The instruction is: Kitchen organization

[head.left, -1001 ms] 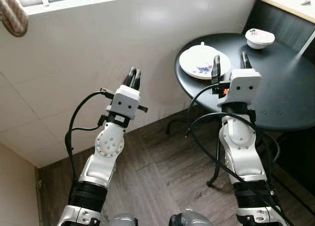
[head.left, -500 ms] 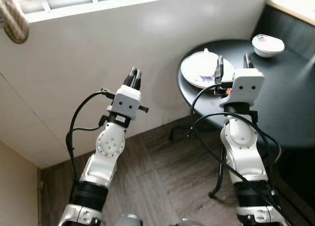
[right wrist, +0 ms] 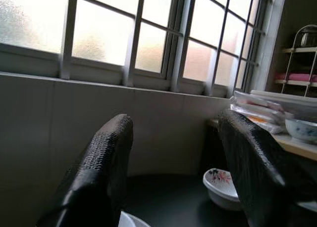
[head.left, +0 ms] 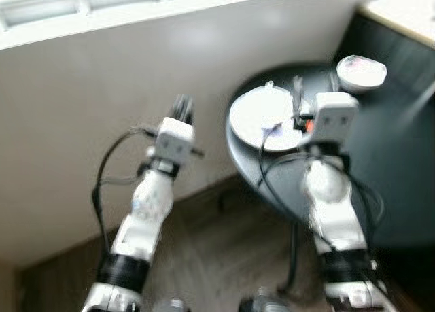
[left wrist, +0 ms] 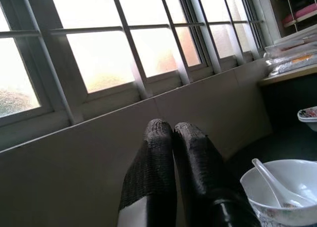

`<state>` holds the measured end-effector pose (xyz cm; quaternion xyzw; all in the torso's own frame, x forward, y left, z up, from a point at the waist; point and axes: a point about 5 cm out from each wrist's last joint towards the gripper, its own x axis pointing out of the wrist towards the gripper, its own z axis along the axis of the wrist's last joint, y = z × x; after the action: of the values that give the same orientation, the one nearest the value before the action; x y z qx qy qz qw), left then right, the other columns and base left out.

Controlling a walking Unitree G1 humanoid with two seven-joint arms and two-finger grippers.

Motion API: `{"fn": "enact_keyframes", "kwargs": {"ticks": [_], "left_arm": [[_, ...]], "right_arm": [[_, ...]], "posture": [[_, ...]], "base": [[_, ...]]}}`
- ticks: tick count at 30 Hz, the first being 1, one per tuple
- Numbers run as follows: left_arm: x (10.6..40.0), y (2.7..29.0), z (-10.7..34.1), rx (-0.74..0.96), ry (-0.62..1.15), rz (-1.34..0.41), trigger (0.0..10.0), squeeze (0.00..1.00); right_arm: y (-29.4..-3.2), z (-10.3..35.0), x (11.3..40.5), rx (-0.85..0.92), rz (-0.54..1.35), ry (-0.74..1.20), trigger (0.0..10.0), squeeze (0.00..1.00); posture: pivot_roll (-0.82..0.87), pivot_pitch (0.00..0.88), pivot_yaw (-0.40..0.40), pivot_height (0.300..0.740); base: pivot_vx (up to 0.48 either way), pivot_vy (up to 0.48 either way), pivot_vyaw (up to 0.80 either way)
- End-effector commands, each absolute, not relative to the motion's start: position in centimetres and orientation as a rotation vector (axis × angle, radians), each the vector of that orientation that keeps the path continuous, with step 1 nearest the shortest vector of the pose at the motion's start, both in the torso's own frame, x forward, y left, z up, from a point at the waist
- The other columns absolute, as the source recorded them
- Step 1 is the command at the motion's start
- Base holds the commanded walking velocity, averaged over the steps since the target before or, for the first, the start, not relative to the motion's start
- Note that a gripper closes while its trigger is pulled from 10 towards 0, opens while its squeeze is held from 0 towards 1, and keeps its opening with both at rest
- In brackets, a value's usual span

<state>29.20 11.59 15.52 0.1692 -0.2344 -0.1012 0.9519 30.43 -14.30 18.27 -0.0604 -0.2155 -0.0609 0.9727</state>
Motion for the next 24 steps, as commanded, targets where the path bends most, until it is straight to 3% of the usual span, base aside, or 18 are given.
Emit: {"fn": "enact_keyframes", "kwargs": {"ticks": [1, 14, 24], "left_arm": [[29.2, 12.2, 15.6, 0.361, -0.474, -0.191, 10.0, 0.0], [29.4, 12.0, 15.3, 0.363, -0.462, -0.192, 10.0, 0.0], [29.5, 11.8, 15.3, 0.364, -0.457, -0.204, 10.0, 0.0]], "right_arm": [[-13.6, 18.6, 30.5, -0.104, -0.107, -0.439, 10.0, 0.0], [-13.5, 17.4, 31.1, -0.112, -0.101, -0.35, 10.0, 0.0], [-13.9, 15.0, 32.7, -0.049, -0.06, -0.155, 10.0, 0.0]], "posture": [[0.15, 0.0, -0.02, 0.74], [0.15, 0.0, -0.018, 0.74], [0.15, 0.0, -0.021, 0.74]], "base": [[0.315, 0.0, 0.0], [0.024, 0.0, 0.0], [0.0, 0.0, 0.0]]}}
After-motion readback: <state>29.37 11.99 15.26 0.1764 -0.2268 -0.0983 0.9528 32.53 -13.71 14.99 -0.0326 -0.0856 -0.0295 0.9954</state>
